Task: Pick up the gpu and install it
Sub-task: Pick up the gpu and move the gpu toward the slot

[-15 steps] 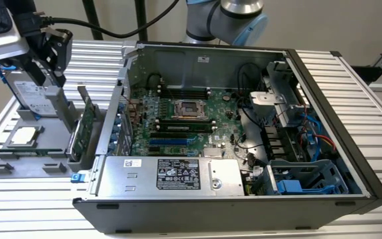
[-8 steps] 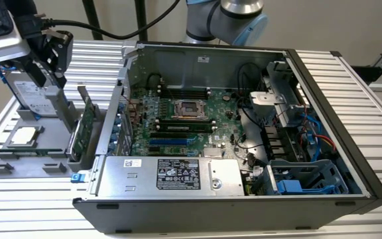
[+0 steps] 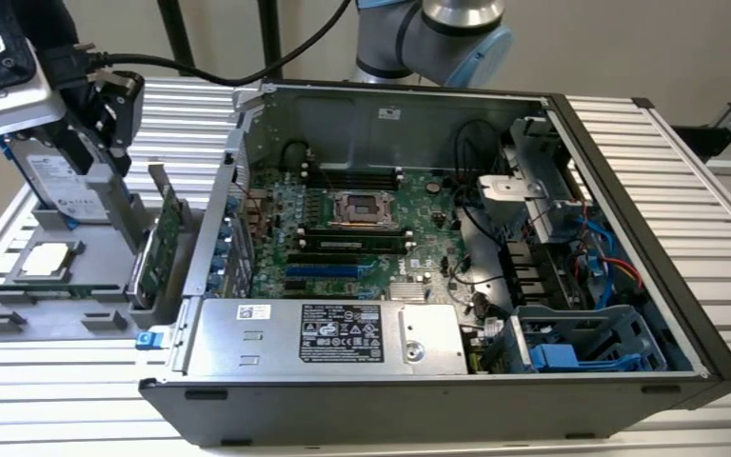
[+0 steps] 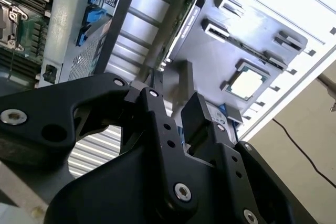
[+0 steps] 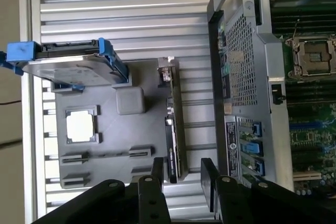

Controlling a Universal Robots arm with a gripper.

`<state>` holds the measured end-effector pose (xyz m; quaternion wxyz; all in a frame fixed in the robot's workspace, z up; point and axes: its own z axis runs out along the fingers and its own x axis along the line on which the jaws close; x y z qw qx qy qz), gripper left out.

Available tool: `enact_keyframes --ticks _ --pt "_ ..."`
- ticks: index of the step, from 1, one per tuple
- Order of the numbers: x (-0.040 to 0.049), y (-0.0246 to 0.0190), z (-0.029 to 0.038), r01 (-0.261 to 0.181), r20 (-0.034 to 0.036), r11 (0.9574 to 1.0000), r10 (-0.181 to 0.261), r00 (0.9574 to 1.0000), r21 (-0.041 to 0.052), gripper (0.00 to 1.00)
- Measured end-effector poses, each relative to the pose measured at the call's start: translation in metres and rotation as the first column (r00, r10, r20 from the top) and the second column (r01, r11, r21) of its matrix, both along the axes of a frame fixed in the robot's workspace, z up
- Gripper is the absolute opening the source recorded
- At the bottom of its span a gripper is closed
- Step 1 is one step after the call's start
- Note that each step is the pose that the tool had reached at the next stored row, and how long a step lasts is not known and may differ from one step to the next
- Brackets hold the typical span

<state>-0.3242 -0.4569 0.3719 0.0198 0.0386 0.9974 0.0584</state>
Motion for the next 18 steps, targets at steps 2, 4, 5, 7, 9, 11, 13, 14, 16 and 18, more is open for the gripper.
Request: enact_keyframes --ticks 2,4,5,7,9,11,13,14,16,18 --pt "0.0001 0.0000 -0.0022 0.000 0.0000 1.0000 0.000 1.0000 -0.0001 1.00" --pt "0.0002 -0.0001 -0.0044 0.000 -0.0001 1.0000 0.000 1.0000 -0.0003 1.00" --pt "0.0003 -0.0001 -0.0054 0.000 -0.0001 1.0000 0.000 1.0000 -0.0004 1.00" --pt "0.0004 -0.0001 -0.0075 0.000 0.0000 1.0000 0.000 1.0000 -0.0004 1.00" --pt "0.0004 -0.0002 -0.0094 0.000 -0.0001 1.0000 0.000 1.0000 -0.0006 1.00" --pt "0.0005 -0.0002 -0.0113 0.000 0.0000 1.0000 0.000 1.0000 -0.0006 1.00" --pt "0.0006 -0.0002 -0.0132 0.000 0.0000 1.0000 0.000 1.0000 -0.0006 1.00" --pt "0.0006 -0.0003 -0.0141 0.000 0.0001 1.0000 0.000 1.0000 -0.0006 1.00" --pt "0.0006 -0.0003 -0.0159 0.000 0.0000 1.0000 0.000 1.0000 -0.0006 1.00" --pt "0.0007 -0.0003 -0.0175 0.000 -0.0001 1.0000 0.000 1.0000 -0.0007 1.00"
